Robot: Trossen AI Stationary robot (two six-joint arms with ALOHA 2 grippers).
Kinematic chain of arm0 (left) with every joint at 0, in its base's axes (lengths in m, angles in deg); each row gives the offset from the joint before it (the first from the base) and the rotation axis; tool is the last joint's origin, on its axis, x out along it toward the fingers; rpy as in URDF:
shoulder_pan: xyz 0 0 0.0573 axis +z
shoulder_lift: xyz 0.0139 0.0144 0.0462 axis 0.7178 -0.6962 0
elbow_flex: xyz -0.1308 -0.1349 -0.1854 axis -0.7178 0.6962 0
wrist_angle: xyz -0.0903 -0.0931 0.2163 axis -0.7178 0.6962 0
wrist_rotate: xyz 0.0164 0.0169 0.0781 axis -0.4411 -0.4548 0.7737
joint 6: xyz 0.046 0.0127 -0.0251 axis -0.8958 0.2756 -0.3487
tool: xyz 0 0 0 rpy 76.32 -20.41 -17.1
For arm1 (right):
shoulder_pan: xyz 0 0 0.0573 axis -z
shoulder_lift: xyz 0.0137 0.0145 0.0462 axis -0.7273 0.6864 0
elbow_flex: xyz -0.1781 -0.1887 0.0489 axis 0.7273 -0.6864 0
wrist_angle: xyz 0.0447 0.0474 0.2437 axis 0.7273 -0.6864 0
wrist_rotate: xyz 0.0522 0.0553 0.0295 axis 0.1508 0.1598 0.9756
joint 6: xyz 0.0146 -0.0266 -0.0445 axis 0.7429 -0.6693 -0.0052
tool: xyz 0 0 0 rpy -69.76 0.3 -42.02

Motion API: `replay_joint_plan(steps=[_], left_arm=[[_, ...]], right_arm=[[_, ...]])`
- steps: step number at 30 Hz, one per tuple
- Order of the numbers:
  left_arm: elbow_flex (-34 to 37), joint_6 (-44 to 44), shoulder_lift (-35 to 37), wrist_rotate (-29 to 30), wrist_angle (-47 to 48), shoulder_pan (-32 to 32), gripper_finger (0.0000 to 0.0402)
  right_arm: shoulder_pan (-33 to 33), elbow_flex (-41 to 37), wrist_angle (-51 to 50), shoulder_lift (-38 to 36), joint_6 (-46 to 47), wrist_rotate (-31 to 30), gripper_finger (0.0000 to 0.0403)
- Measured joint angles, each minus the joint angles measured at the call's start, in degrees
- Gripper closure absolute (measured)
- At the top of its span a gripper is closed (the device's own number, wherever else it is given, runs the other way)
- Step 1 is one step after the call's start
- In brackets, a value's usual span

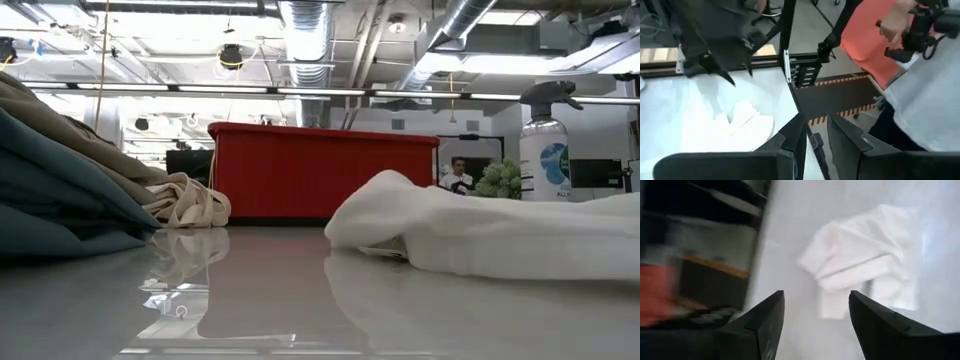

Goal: Fold Laundry from Bin
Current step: Fold the white underwear

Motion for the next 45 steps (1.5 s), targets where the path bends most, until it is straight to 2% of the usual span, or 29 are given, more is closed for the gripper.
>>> replay_joint_plan(steps=[3,5,8,13,25,33,36,39,45], left_arm=[[0.0,-0.7,-0.6,3.1,-3.1,-4.2,0.0333],[0.0,-0.8,-0.4,4.5,-5.0,-6.8,0.0333],[-0.1,-2.1,-0.3,6.0,-6.5,-8.9,0.0333],[0.0,-3.1,-0.3,7.0,-6.4,-9.7,0.0333],[0.0,-1.7,-0.3,7.0,-5.1,-9.7,0.0333],[0.0,-1.7,-0.3,6.9,-5.0,-9.7,0.0333],[0.0,-1.7,-0.3,6.9,-5.0,-9.7,0.0333],[0.0,-1.4,-0.3,6.9,-4.5,-9.7,0.0333],[0.0,0.4,-0.3,6.9,-2.9,-9.7,0.0333]], right_arm=[[-5.5,-4.5,6.8,0.5,-0.5,-9.5,0.0163],[-7.2,-7.4,12.0,1.3,0.0,-12.9,0.0163],[-8.7,-11.4,18.3,4.5,3.0,-13.3,0.0163],[-11.4,-14.6,18.7,10.1,3.2,-13.1,0.0163],[-18.3,-16.0,25.1,25.5,-5.8,-13.1,0.0163],[-17.9,-15.9,28.8,26.1,-6.1,-19.6,0.0167],[-17.8,-15.9,29.9,26.5,-6.1,-19.4,0.0187],[-17.9,-16.3,31.9,26.6,-5.6,-19.8,0.0226],[-17.2,-16.4,32.4,26.5,-0.5,-20.8,0.0369]])
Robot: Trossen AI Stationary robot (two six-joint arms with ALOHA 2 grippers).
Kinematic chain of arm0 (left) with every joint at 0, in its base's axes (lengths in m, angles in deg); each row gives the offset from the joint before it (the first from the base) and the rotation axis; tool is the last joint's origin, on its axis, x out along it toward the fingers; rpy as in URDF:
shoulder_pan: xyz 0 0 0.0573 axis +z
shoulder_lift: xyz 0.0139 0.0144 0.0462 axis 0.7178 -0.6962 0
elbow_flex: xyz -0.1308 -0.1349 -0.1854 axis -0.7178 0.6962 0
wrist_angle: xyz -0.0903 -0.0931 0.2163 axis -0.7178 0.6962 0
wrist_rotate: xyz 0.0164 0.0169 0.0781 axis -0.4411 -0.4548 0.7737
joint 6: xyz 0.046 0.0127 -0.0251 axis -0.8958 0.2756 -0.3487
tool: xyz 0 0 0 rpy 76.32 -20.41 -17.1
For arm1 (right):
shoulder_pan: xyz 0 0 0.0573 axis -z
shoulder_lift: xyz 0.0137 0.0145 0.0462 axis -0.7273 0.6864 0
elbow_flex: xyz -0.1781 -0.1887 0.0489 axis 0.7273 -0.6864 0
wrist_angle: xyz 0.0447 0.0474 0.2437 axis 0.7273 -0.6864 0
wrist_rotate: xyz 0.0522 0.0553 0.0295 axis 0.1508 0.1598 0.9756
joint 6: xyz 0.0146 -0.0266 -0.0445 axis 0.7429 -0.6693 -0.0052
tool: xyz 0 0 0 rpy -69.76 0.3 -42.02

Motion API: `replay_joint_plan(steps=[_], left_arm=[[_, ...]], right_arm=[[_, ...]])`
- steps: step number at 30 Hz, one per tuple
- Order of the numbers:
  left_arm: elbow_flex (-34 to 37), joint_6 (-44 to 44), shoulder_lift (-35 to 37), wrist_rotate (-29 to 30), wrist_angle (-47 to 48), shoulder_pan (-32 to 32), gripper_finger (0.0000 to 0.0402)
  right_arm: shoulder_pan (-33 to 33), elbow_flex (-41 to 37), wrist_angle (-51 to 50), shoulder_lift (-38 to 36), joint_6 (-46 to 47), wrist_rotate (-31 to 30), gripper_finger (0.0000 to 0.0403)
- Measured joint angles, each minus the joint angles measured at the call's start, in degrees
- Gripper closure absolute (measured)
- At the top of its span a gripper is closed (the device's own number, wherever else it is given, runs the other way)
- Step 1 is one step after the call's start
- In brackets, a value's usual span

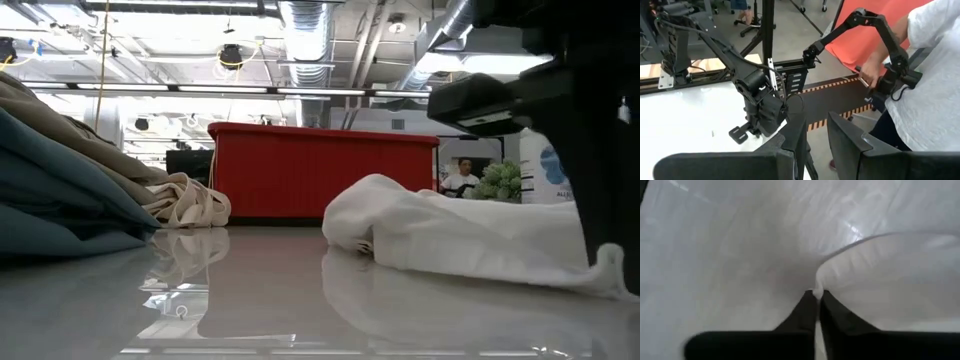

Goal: Fold Laundry from Bin
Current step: Fold the white underwear

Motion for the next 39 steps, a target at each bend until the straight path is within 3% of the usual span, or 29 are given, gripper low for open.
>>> replay_joint_plan(steps=[6,11,18,21,29,39], left_arm=[[0.0,-1.7,0.0,0.0,0.3,0.0,0.0333],[0.0,-7.3,0.0,2.6,0.4,0.0,0.0333],[-0.1,-14.6,-1.1,15.0,6.2,0.0,0.033],[0.0,-15.6,-2.0,17.3,9.1,0.6,0.0319],[0.0,-14.4,-5.3,21.1,10.8,4.8,0.0266],[0.0,-12.4,-14.5,20.3,14.4,10.2,0.0241]], right_arm=[[2.4,6.3,-10.9,-0.9,5.4,0.0,0.0381],[5.9,10.9,-18.1,-7.0,7.3,0.1,0.0381],[11.7,11.2,-12.9,-18.6,16.6,-0.4,0.0381],[13.2,11.2,-10.5,-23.8,18.8,-2.1,0.0381],[15.4,11.2,-7.4,-34.6,19.9,-10.8,0.0381],[17.5,11.2,-4.5,-37.7,17.9,-17.9,0.0381]])
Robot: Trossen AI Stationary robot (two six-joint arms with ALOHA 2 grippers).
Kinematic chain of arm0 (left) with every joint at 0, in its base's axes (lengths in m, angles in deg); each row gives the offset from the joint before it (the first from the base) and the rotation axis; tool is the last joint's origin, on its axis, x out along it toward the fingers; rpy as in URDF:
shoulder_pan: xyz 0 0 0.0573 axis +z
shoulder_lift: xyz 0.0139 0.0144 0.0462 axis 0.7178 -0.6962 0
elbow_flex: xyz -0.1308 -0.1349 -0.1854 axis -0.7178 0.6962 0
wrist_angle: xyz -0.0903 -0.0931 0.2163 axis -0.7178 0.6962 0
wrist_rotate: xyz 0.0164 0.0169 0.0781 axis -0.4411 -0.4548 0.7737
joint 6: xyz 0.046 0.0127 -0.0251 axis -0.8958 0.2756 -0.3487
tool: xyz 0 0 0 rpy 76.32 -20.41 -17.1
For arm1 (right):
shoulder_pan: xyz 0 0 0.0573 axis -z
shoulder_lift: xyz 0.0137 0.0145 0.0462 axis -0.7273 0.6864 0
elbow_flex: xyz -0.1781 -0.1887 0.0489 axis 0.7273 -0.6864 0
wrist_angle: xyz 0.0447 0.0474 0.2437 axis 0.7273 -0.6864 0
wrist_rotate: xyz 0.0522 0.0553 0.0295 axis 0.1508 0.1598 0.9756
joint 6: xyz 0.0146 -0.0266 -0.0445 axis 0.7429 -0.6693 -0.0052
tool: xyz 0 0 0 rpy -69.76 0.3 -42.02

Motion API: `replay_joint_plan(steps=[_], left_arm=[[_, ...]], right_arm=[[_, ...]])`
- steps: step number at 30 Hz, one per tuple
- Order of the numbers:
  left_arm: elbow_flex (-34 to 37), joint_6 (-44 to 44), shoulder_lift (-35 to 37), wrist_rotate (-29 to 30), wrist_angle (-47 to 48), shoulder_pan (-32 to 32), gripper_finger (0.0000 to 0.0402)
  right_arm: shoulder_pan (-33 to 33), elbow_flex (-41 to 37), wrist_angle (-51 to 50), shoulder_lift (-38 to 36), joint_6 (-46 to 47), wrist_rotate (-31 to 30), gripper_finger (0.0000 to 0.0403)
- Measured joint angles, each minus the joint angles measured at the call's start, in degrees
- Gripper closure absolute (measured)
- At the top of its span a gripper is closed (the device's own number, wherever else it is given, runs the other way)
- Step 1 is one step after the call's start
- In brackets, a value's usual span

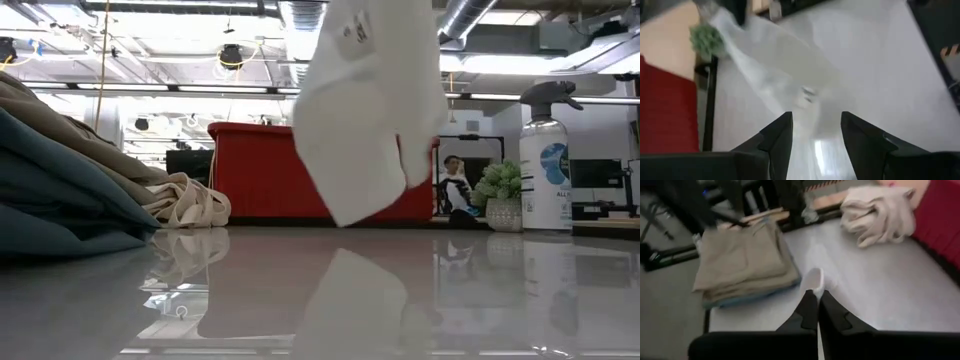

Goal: Fold Laundry from Bin
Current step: Fold the white underwear

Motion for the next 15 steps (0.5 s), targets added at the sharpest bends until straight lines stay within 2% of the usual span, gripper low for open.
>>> replay_joint_plan(steps=[4,11,15], left_arm=[[0.0,4.3,-1.6,1.8,2.8,0.3,0.0241],[3.6,6.9,-1.2,16.1,3.0,-0.8,0.0241],[5.8,7.5,-1.2,17.0,3.0,-1.5,0.0241]], right_arm=[[1.6,0.0,3.9,-0.3,-2.7,-0.9,0.0381],[5.9,0.0,16.9,-0.3,-10.2,-0.8,0.0381],[8.2,1.6,19.6,-0.4,-13.8,-0.2,0.0381]])
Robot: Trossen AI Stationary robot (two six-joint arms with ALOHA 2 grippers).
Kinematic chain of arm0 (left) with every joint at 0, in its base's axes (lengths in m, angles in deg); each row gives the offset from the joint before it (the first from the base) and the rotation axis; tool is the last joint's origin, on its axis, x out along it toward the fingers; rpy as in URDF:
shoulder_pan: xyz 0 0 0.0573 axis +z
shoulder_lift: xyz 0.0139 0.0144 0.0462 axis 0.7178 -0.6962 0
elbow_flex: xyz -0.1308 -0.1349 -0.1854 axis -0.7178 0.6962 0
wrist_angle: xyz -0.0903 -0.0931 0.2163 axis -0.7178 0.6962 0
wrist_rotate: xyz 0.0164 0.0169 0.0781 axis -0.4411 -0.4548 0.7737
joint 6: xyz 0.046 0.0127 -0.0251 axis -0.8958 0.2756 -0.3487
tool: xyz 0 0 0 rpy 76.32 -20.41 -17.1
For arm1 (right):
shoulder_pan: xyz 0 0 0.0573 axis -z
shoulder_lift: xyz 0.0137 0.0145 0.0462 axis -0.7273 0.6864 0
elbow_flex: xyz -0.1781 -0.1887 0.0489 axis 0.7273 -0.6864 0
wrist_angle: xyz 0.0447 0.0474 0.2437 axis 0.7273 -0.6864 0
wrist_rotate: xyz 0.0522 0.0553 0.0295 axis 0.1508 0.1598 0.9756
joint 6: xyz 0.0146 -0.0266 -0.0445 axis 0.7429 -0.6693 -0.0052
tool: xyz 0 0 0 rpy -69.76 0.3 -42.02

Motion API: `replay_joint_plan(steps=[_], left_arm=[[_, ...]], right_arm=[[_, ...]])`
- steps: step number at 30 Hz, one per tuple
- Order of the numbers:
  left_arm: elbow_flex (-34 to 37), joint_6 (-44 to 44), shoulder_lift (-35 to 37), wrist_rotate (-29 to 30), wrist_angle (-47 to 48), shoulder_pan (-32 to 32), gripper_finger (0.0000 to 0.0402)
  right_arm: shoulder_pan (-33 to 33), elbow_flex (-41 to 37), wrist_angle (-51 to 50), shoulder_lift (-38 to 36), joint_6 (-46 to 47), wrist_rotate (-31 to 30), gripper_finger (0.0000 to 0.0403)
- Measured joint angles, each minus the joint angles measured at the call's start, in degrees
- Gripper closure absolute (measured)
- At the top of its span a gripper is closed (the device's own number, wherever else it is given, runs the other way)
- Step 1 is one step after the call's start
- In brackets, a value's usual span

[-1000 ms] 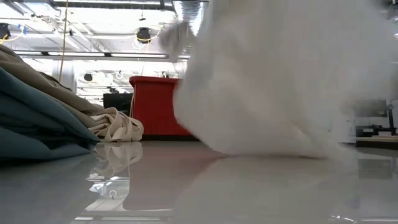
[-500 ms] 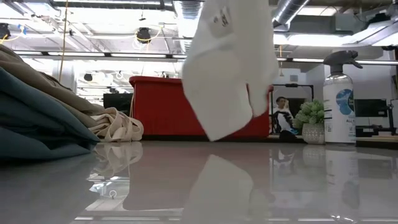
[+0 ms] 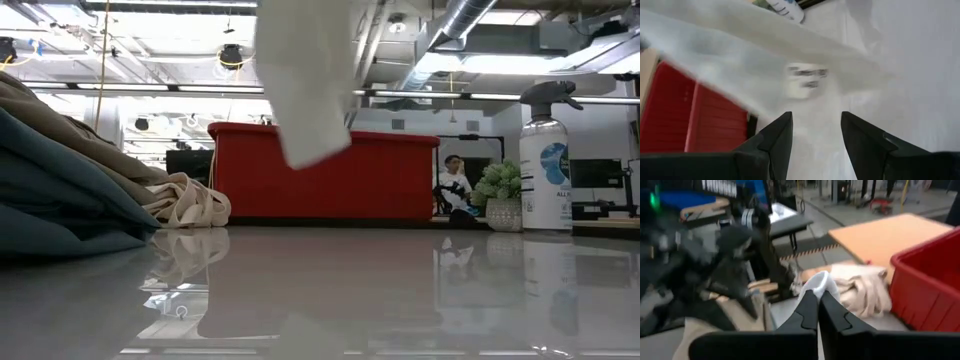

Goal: Fold Laundry from Bin
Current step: Fold the white underwear

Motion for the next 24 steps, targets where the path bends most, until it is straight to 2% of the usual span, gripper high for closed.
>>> replay_joint_plan(steps=[3,7,11,14,19,24], left_arm=[[0.7,0.4,0.0,1.7,-0.7,-0.9,0.0241],[0.7,0.6,1.9,9.4,-2.3,-2.5,0.0241],[0.6,7.9,4.7,19.2,4.0,-3.2,0.0241],[0.9,10.6,4.9,21.4,6.5,-2.2,0.0241],[5.5,-3.8,4.4,21.0,-3.4,0.0,0.0241],[12.0,-14.2,4.3,22.0,-14.8,3.2,0.0241]], right_arm=[[1.3,2.7,-0.2,0.0,-2.1,0.0,0.0381],[2.8,7.1,-1.5,0.0,-5.0,0.0,0.0381],[3.9,11.4,-2.1,-0.1,-7.3,0.0,0.0381],[4.0,14.3,-2.0,-0.1,-8.2,0.0,0.0381],[5.3,18.0,-1.9,-0.1,-8.8,0.1,0.0381],[7.1,20.4,-2.0,0.0,-11.2,0.1,0.0381]])
